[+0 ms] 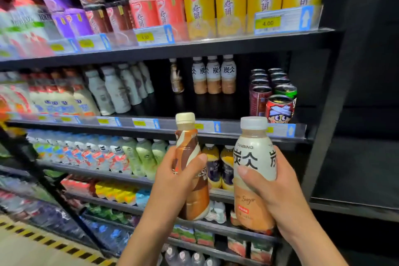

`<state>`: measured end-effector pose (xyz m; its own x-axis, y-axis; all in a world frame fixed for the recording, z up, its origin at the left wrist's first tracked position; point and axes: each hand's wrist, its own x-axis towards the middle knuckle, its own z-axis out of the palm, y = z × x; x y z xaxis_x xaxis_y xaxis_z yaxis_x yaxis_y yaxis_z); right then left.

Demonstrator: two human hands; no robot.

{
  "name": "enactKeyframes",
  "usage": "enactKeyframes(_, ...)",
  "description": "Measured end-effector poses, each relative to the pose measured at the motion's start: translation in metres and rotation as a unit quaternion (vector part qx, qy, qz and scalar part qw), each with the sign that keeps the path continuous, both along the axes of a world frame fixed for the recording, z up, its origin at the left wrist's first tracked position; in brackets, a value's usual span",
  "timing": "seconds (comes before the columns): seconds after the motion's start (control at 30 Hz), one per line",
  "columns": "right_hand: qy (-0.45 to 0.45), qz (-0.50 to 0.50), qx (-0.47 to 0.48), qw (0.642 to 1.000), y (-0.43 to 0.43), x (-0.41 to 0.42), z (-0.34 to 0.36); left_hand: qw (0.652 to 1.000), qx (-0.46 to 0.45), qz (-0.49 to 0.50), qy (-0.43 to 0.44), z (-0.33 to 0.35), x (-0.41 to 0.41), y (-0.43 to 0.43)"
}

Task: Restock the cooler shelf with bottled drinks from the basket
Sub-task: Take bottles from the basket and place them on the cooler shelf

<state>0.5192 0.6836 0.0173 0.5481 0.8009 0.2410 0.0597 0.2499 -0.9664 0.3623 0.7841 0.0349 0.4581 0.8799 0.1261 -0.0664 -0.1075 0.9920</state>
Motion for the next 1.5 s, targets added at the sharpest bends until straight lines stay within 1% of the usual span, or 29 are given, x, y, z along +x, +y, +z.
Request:
enactKeyframes(0.1,-0.014,0.006,-0.009,1.0,0.023,-0.013,0.004,1.0,-0.024,-0.007,-0.011,0.005,-0.011,0.028)
enactKeyframes(0.23,-0.035,0.007,-0.021,0.999,0.054,-0.016,0.013,0.999,-0.032,-0.021,-0.023,0.017,-0.014,0.068)
enactKeyframes(0.43,-0.057,0.001,-0.017,0.998,0.125,-0.008,0.031,1.0,-0.005,-0.03,0.0,0.039,0.0,0.135)
enactKeyframes(0.7,0.002,-0.025,-0.032,0.999,0.221,0.008,0.053,0.997,-0.008,-0.048,0.059,0.061,0.03,0.245)
enactKeyframes(0.77,0.022,-0.026,-0.05,0.998,0.239,0.015,0.059,0.998,-0.005,-0.036,0.055,0.061,0.041,0.27)
enactKeyframes(0.87,0.057,-0.063,-0.102,0.991,0.268,0.028,0.066,0.999,-0.014,-0.015,0.05,0.057,0.062,0.308)
enactKeyframes(0.93,0.072,-0.089,-0.092,0.989,0.289,0.036,0.068,0.999,-0.003,0.004,0.043,0.053,0.076,0.332)
enactKeyframes(0.97,0.066,-0.103,-0.074,0.99,0.299,0.038,0.07,0.998,0.012,0.013,0.058,0.053,0.083,0.342)
enactKeyframes(1.03,0.02,-0.131,-0.064,0.989,0.318,0.046,0.071,0.996,0.029,-0.008,0.084,0.051,0.091,0.36)
enactKeyframes(1.1,-0.034,-0.149,-0.085,0.985,0.332,0.052,0.07,0.994,0.038,-0.047,0.087,0.047,0.097,0.376)
enactKeyframes(1.2,-0.085,-0.165,-0.121,0.975,0.348,0.061,0.069,0.987,0.078,-0.078,0.121,0.038,0.111,0.402)
enactKeyframes(1.3,-0.08,-0.184,-0.125,0.972,0.362,0.067,0.065,0.986,0.086,-0.077,0.122,0.022,0.129,0.427)
enactKeyframes(1.4,-0.064,-0.193,-0.126,0.971,0.374,0.072,0.06,0.982,0.107,-0.079,0.132,0.016,0.135,0.432)
enactKeyframes(1.5,-0.089,-0.204,-0.145,0.964,0.385,0.076,0.052,0.981,0.124,-0.079,0.123,0.016,0.141,0.438)
